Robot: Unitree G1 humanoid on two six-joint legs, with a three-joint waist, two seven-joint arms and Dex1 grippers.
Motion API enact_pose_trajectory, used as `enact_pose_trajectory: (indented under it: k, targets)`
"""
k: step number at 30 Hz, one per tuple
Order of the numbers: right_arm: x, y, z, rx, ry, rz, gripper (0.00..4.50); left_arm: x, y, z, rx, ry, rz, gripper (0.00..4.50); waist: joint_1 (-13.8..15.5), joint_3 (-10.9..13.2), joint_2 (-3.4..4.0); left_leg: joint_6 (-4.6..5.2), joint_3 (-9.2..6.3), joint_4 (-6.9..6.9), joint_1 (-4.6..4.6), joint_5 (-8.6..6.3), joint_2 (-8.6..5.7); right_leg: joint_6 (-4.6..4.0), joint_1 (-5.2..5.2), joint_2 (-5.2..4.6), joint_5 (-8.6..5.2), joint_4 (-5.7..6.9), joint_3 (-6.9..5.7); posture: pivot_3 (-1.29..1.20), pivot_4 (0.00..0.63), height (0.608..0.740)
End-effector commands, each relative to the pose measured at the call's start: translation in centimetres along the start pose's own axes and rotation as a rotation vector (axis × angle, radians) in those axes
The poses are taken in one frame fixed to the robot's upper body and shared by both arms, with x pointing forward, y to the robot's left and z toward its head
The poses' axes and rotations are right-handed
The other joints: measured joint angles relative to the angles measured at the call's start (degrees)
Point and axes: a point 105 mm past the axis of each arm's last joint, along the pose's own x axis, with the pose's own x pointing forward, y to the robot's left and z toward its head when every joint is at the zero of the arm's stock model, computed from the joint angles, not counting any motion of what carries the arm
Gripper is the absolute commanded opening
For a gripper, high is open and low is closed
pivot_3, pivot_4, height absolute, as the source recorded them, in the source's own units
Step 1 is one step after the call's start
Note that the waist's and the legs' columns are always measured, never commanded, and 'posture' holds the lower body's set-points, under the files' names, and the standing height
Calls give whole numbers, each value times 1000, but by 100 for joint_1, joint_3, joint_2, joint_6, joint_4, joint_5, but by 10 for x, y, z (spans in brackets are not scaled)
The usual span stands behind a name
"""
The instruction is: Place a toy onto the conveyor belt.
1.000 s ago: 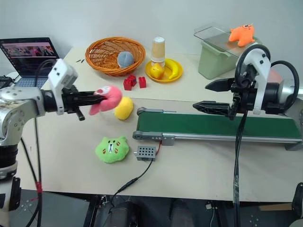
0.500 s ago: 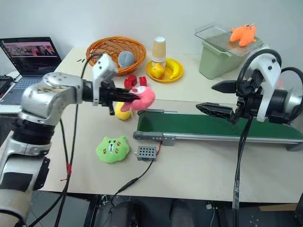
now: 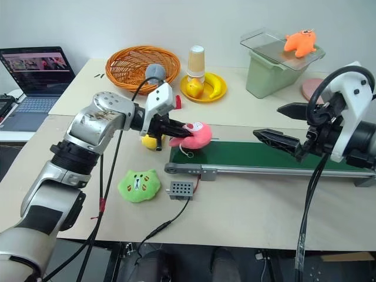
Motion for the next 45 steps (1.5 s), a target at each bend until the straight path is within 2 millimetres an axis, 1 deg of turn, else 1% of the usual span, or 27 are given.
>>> enact_pose_trajectory:
  k: [1,2,5,9,11,13,15,21,23,25,27,28,30,33,35,38,41,42,45]
  targets:
    - [-10,-2,11,-36,-28,-44,4500,6,-14,11,52,-28,-56,999,-2,0,0,8,-4,0,0,-4,0,0,0,0,0,0,0,0,150,739]
    - [-10,-2,11,-36,-28,-46,4500,6,-16,11,53,-28,-59,1239,-1,0,0,13,-8,0,0,-8,0,0,0,0,0,0,1,0,150,739]
    - [-9,-3,11,-38,-27,-49,4500,6,-17,8,60,-21,-59,2442,-2,0,0,14,-9,2,-1,-8,0,0,-1,0,0,0,1,0,150,739]
    - [-9,-4,11,-38,-24,-47,4500,2,-12,10,62,-25,-27,3866,-3,0,0,17,-17,2,3,-10,0,0,0,0,0,0,5,0,150,739]
    - [-9,-4,12,-39,-23,-46,4500,-1,-9,11,67,-28,-10,4434,-3,0,0,19,-21,2,3,-11,0,0,0,0,0,1,6,0,150,739]
    - [-8,-5,12,-40,-23,-42,4500,-4,-6,14,75,-33,11,4434,-3,0,0,19,-22,2,2,-11,0,0,0,0,0,0,6,0,150,739]
    - [-7,-5,12,-41,-23,-37,4500,-9,0,22,69,-57,43,4434,-2,0,0,19,-22,2,2,-11,0,0,0,0,0,0,6,0,150,739]
    - [-6,-6,15,-47,-25,-25,4500,-34,17,60,7,-178,129,4434,-2,0,0,20,-25,3,1,-12,0,2,-1,0,1,0,6,0,150,739]
    - [-7,-5,16,-51,-17,-12,4500,-53,18,71,-12,-219,137,4434,-5,0,0,21,-25,3,1,-12,0,2,-1,0,0,-1,6,0,150,739]
    - [-8,-4,16,-53,-10,2,4500,-70,16,72,-29,-228,142,4434,-27,0,1,19,-25,2,1,-11,0,3,-2,0,0,0,6,0,150,739]
    - [-7,-1,17,-53,-11,28,4500,-86,14,65,-48,-214,156,4434,-67,0,1,18,-24,1,5,-10,4,4,-4,0,-1,1,8,0,150,739]
    - [-7,-1,17,-53,-13,38,4500,-91,13,63,-52,-208,164,4434,-72,0,1,15,-24,0,7,-8,4,4,-4,0,-1,3,8,0,150,739]
    - [-4,1,18,-53,-15,67,4500,-103,15,46,-61,-156,213,4434,-68,-1,2,13,-24,1,10,-7,3,4,-2,1,-1,3,10,0,150,739]
    - [4,4,18,-57,-15,125,4500,-120,7,24,-73,-111,231,4434,-82,-1,3,13,-20,1,19,-8,2,4,1,0,-1,1,17,0,150,739]
    - [8,4,19,-59,-18,142,4500,-125,8,17,-105,-112,265,4434,-89,-1,3,12,-20,1,17,-7,4,3,-1,0,-2,2,17,0,150,739]
    - [17,5,20,-60,-23,173,4500,-136,14,-1,-147,-78,369,4434,-31,0,1,-14,-18,2,6,8,1,3,-3,0,-2,2,14,0,150,739]
    - [24,7,20,-55,-27,206,4500,-142,2,-19,-162,-39,376,4434,-31,0,2,-15,-10,1,4,8,-1,3,-4,0,-2,-1,17,0,150,739]
    - [25,7,19,-54,-26,211,4500,-142,-2,-23,-164,-33,369,4434,-30,0,2,-15,-7,1,3,8,-2,5,-4,0,-4,-2,17,0,150,739]
    - [29,6,17,-51,-21,220,4500,-140,-24,-34,-146,-13,291,4434,-26,0,2,-16,3,1,-1,9,0,6,-9,0,-4,-3,17,0,150,739]
